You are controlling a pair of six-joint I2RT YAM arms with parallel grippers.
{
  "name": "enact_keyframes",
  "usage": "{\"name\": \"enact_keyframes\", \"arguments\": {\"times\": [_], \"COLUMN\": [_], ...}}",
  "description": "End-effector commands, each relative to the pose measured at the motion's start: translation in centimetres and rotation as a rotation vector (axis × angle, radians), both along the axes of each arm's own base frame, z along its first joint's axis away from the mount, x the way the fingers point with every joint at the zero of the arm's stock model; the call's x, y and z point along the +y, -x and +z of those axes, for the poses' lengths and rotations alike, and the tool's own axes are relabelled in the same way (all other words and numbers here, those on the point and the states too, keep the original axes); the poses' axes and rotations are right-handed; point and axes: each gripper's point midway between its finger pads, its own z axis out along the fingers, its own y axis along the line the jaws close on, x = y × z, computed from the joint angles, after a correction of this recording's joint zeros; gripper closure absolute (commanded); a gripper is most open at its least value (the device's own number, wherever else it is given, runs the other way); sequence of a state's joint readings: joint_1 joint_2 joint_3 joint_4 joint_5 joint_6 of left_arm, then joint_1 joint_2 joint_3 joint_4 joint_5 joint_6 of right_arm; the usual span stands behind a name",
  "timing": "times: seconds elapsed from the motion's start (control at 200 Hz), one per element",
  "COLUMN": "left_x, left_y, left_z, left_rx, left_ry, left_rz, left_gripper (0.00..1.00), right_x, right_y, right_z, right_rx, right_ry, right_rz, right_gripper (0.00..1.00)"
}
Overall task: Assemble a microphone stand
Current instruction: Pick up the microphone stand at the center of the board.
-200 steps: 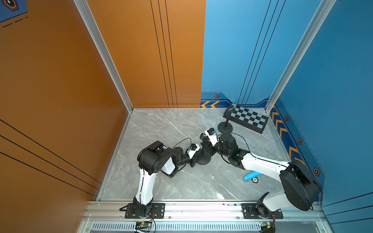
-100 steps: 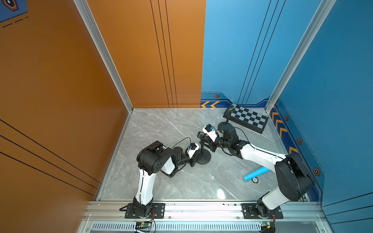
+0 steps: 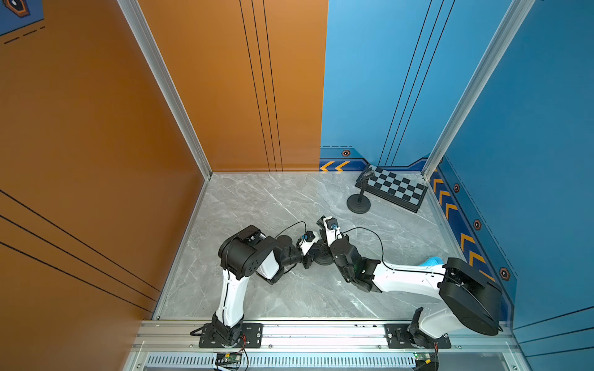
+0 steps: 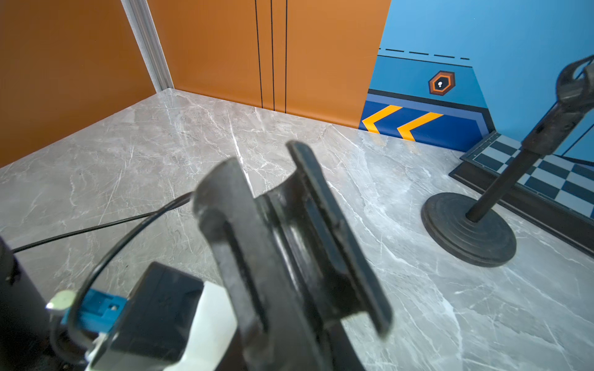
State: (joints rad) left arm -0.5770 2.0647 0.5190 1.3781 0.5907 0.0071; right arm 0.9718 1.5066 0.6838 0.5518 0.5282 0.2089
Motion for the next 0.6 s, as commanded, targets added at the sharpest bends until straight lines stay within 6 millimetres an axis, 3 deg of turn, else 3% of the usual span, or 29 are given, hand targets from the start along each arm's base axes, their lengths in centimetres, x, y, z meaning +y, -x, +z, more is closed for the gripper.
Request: {"name": "enact_keyframes", "arguments": {"times": [0.0,0.04,0.105,0.205,0.37,0.59], "left_x": [1.9,1.9,1.9,1.8,1.7,1.8], "left_y": [0.3,0.3,0.4,0.5,0.6,0.7], "left_z": [-4.5,-4.4,-4.5,-4.5,-4.5,-4.6], "left_rx": [0.16,0.159,0.16,0.162,0.164,0.166], "left_ry": [-0.113,-0.112,-0.113,-0.112,-0.109,-0.111], "left_rz": [0.086,0.086,0.082,0.075,0.067,0.068], "left_gripper": [0.81,0.81,0.81,0.81,0.81,0.81], "right_x": [-0.3,-0.3,-0.1,-0.1,0.0,-0.5], "right_y": [-0.2,-0.2,0.2,1.0,1.6,-1.4], "right_z": [-0.6,-0.1,0.6,1.1,1.3,0.9], "right_rx": [0.089,0.092,0.097,0.134,0.122,0.11], "right_ry": [-0.012,-0.012,0.004,0.0,0.046,0.04], "right_rz": [0.078,0.133,0.254,0.46,0.623,0.52], "right_gripper": [0.85,0.72,0.6,0.53,0.48,0.53]}}
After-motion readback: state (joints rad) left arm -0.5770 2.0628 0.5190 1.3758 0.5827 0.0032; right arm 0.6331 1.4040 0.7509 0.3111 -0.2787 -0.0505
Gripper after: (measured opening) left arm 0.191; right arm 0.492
